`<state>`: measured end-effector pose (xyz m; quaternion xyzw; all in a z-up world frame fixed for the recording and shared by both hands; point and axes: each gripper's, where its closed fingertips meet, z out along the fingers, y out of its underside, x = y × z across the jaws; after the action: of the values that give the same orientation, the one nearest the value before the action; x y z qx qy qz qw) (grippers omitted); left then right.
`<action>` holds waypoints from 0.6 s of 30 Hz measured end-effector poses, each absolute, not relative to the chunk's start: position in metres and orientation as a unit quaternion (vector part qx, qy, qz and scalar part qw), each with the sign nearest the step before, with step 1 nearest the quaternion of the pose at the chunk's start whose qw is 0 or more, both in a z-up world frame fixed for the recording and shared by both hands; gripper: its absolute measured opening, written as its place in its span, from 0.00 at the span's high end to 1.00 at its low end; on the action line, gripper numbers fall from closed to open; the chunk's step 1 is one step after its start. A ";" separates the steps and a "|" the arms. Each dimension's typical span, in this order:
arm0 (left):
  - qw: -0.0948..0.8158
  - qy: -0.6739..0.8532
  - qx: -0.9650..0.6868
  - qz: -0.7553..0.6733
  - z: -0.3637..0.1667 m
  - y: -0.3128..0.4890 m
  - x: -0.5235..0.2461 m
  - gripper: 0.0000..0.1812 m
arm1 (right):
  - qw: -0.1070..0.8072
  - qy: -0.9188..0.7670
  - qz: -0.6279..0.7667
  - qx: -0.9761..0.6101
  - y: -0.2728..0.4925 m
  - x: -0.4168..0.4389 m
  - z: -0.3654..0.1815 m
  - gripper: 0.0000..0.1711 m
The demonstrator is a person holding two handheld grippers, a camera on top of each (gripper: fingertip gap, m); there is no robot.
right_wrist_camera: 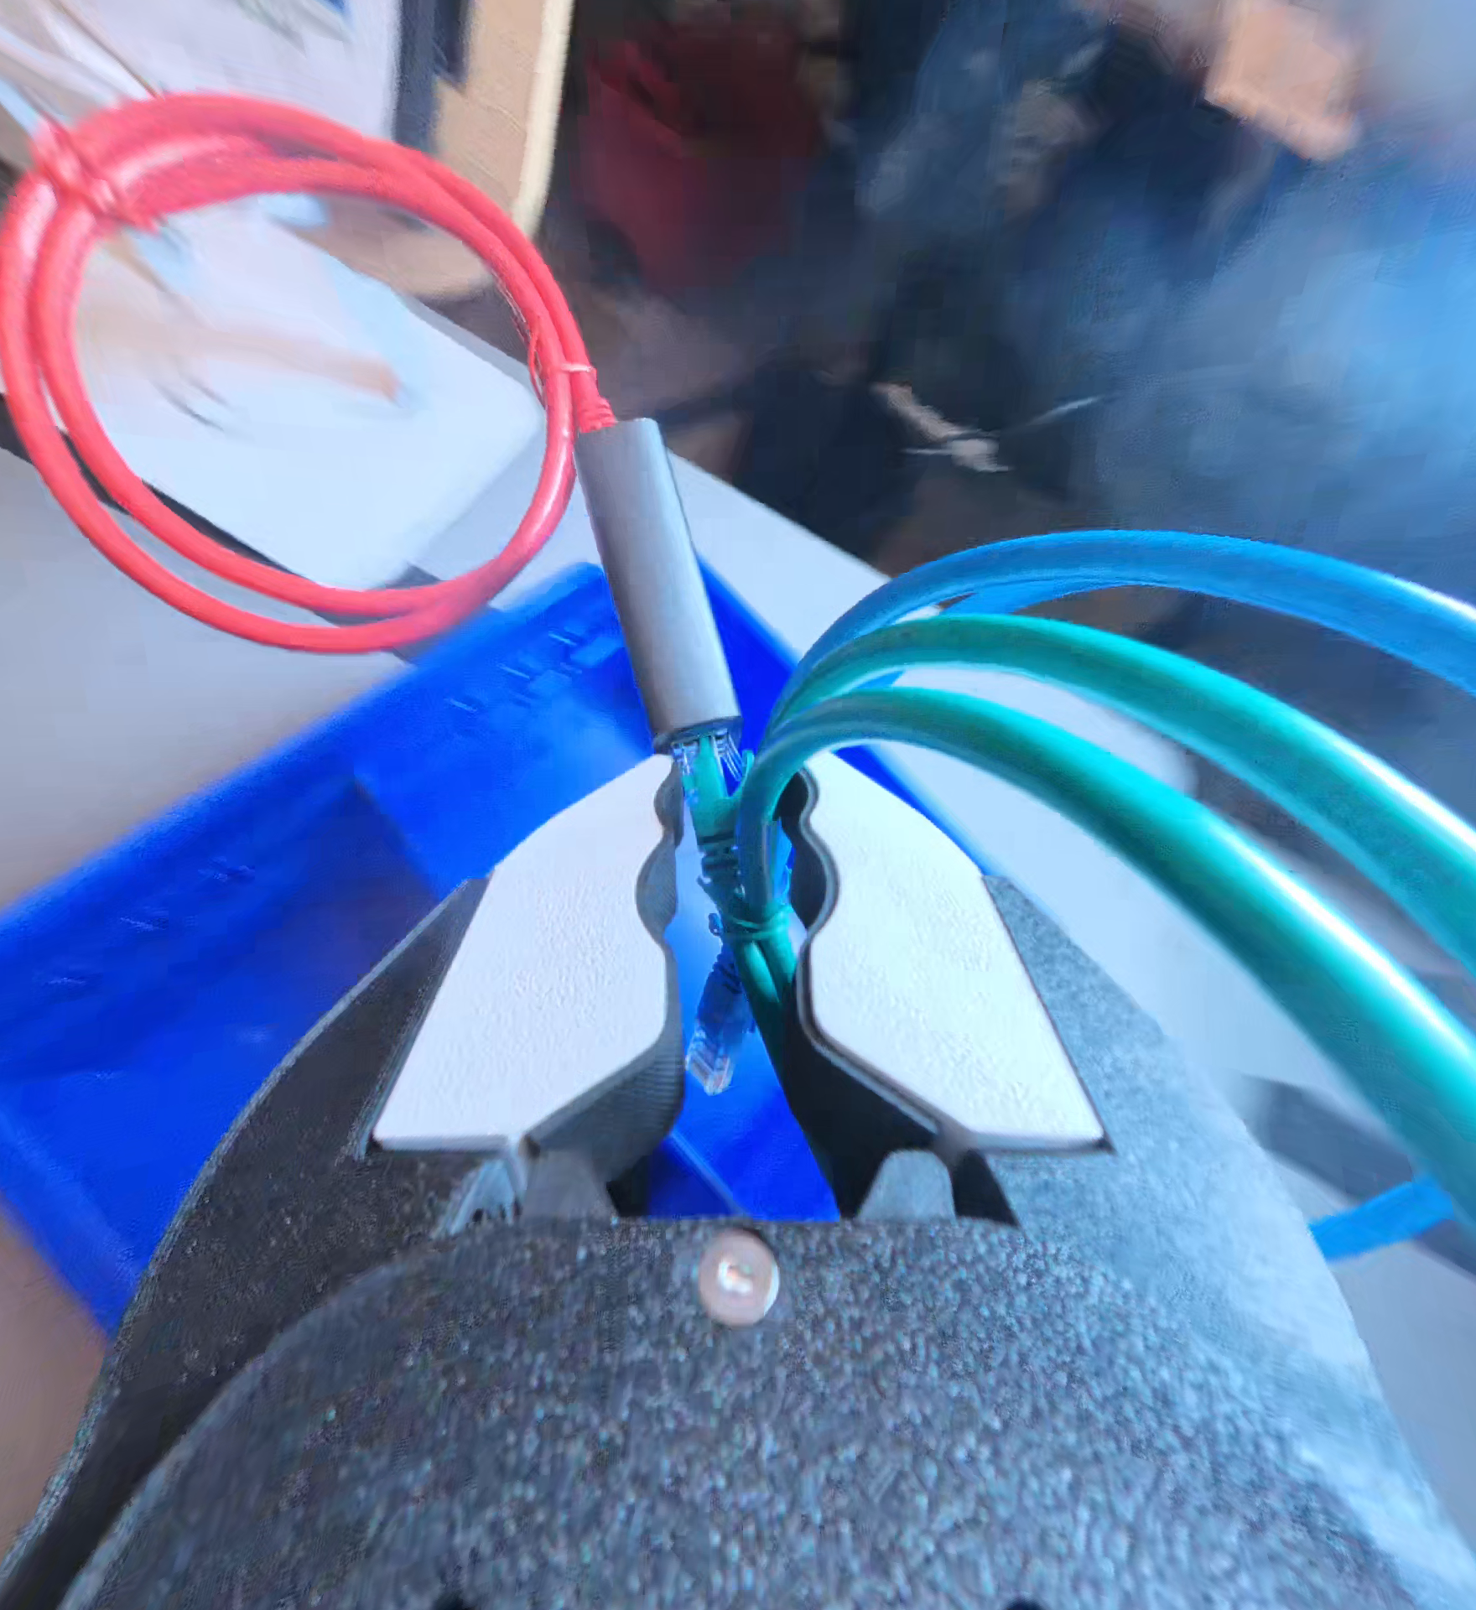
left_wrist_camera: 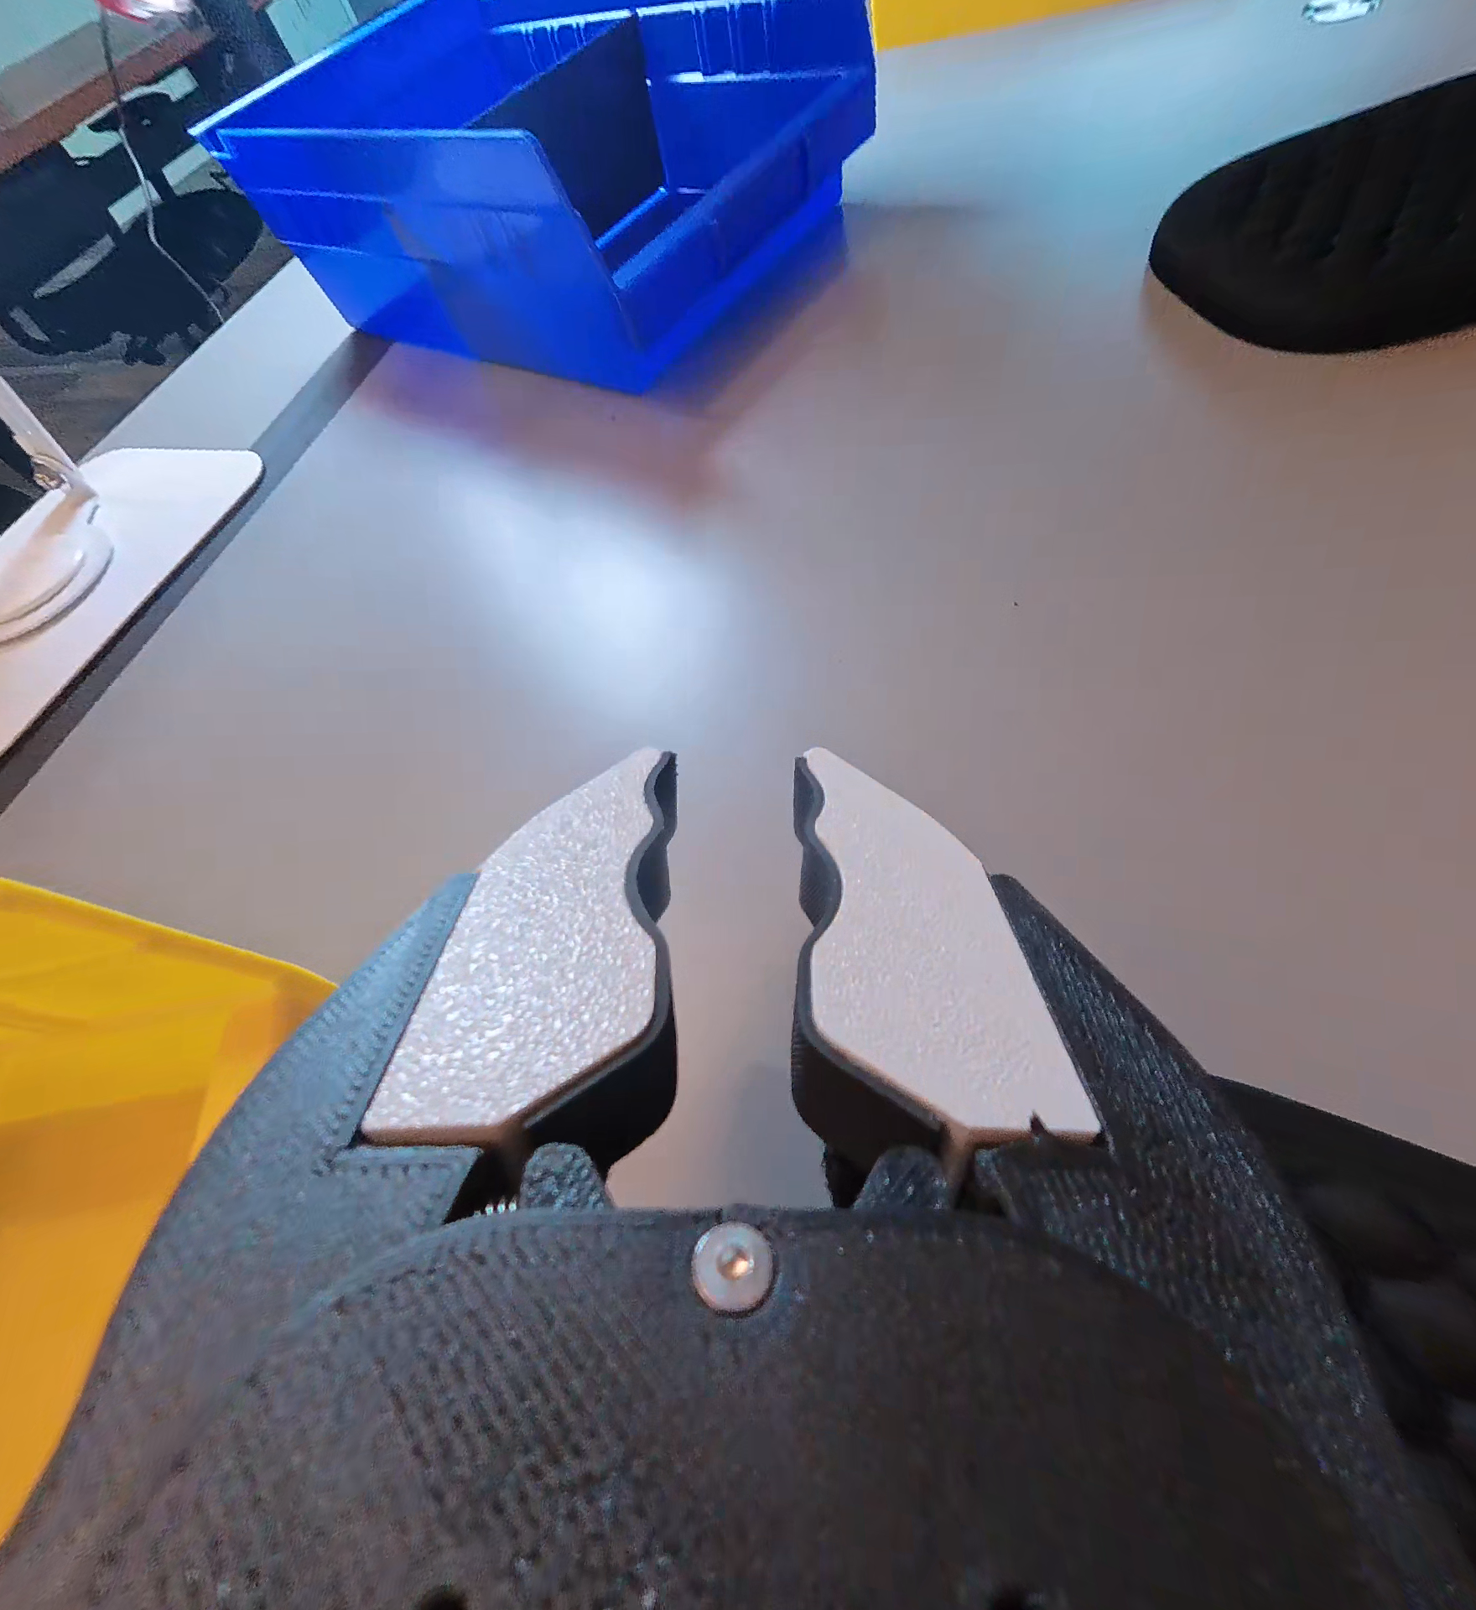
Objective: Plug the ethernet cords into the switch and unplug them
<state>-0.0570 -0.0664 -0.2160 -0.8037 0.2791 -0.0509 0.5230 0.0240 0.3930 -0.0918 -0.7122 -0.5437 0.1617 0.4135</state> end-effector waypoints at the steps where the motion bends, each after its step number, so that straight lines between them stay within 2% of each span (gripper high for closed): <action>1: 0.519 0.282 -0.805 -0.051 -0.218 -0.066 -0.056 0.86 | 0.387 -0.522 0.233 -0.724 0.387 0.014 -0.101 0.87; 4: 0.511 0.288 -0.808 -0.053 -0.224 -0.067 -0.054 0.86 | 0.350 -0.469 0.371 -0.721 0.379 -0.008 -0.118 0.87; 7: 0.505 0.289 -0.811 -0.059 -0.229 -0.066 -0.052 0.87 | 0.254 -0.422 0.419 -0.763 0.377 -0.014 -0.154 0.87; 9: 0.499 0.291 -0.814 -0.062 -0.233 -0.067 -0.051 0.87 | 0.200 -0.424 0.376 -0.799 0.379 -0.007 -0.185 0.87; 11: 0.494 0.293 -0.816 -0.062 -0.236 -0.067 -0.050 0.87 | 0.186 -0.433 0.319 -0.822 0.386 0.001 -0.201 0.81; 18: 0.486 0.296 -0.820 -0.065 -0.241 -0.067 -0.047 0.87 | 0.256 -0.545 0.095 -0.793 0.399 0.033 -0.172 0.80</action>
<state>-0.0473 -0.0665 -0.2414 -0.8196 0.2960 -0.0655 0.4861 0.0333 0.3992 -0.1724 -0.7926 -0.5450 0.0950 0.2565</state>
